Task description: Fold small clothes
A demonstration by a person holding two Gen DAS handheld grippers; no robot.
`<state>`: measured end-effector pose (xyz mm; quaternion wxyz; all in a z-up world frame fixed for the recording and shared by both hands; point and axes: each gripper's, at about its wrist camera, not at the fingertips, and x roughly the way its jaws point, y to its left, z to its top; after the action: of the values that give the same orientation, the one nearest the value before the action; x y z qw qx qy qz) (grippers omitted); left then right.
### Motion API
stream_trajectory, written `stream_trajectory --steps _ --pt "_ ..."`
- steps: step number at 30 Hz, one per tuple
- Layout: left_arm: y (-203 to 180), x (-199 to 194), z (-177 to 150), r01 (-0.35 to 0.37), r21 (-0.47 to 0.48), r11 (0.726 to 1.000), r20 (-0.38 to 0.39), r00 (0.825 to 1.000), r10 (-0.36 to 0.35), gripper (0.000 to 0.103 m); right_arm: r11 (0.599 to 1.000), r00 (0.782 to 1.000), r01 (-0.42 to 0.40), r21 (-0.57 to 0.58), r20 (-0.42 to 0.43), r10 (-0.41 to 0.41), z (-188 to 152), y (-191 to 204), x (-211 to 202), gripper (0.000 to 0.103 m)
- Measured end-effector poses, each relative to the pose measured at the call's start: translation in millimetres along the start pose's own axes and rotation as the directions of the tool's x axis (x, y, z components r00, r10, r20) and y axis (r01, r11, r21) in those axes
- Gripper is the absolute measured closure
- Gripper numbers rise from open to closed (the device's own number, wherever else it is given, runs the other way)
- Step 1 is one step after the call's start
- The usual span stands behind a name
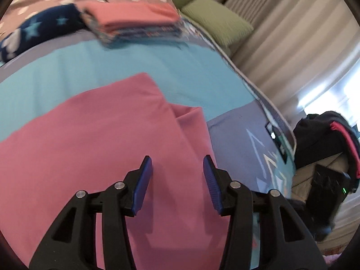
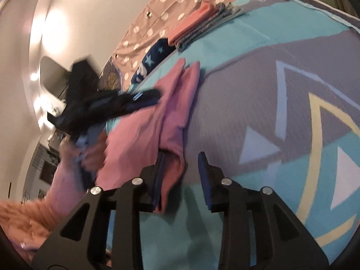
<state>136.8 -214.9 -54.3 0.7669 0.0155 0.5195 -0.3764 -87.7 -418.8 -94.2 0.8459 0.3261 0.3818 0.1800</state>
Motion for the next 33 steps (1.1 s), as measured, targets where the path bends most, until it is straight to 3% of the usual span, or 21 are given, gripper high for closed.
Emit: stream_trajectory --steps 3,5,10,12,14,15,18,19,21,24,27,31,33 --pt "0 22 13 -0.024 0.004 1.000 -0.015 1.000 0.024 0.055 0.997 0.995 -0.067 -0.030 -0.070 0.065 -8 5 7 0.064" --pt "1 30 24 -0.026 -0.007 1.000 -0.005 1.000 0.026 0.055 0.992 0.989 -0.104 -0.070 -0.114 0.096 -12 13 11 0.052" --pt "-10 42 39 -0.082 0.001 0.997 -0.035 0.996 0.082 0.049 0.986 0.986 -0.093 -0.141 -0.151 0.072 -16 25 16 0.048" --pt "-22 47 41 -0.134 0.058 0.989 -0.059 0.989 0.138 0.045 0.987 0.985 -0.115 -0.111 -0.142 0.099 -14 21 18 0.052" --pt "-31 54 44 -0.171 0.077 0.982 -0.079 0.981 0.177 0.041 0.990 0.986 -0.109 -0.090 -0.135 0.096 -11 18 24 0.068" --pt "-35 59 46 -0.199 0.085 0.976 -0.089 0.974 0.206 0.041 0.992 0.986 -0.111 -0.068 -0.135 0.101 -9 15 27 0.071" --pt "-49 72 52 -0.288 0.121 0.950 -0.112 0.947 0.301 0.041 0.989 0.979 -0.144 0.015 -0.141 0.145 -5 10 38 0.091" --pt "-52 75 52 -0.311 0.135 0.941 -0.111 0.939 0.326 0.051 0.988 0.978 -0.148 0.032 -0.143 0.151 -4 8 40 0.098" --pt "-56 82 53 -0.382 0.163 0.909 -0.092 0.912 0.400 0.062 0.987 0.979 -0.153 0.057 -0.129 0.159 -8 5 41 0.099" --pt "-56 91 59 -0.427 0.175 0.887 -0.038 0.898 0.439 0.095 0.992 0.982 -0.118 0.053 -0.140 0.124 -18 7 36 0.100" --pt "-49 98 70 -0.429 0.100 0.898 -0.011 0.902 0.432 0.103 0.990 0.979 -0.124 0.074 -0.153 0.134 -29 5 32 0.100" --pt "-54 104 72 -0.454 0.141 0.880 0.038 0.891 0.453 0.103 0.990 0.980 -0.120 0.071 -0.152 0.130 -31 8 32 0.100" --pt "-54 104 71 -0.440 0.154 0.885 0.052 0.898 0.438 0.103 0.991 0.980 -0.118 0.063 -0.152 0.127 -33 14 36 0.101"
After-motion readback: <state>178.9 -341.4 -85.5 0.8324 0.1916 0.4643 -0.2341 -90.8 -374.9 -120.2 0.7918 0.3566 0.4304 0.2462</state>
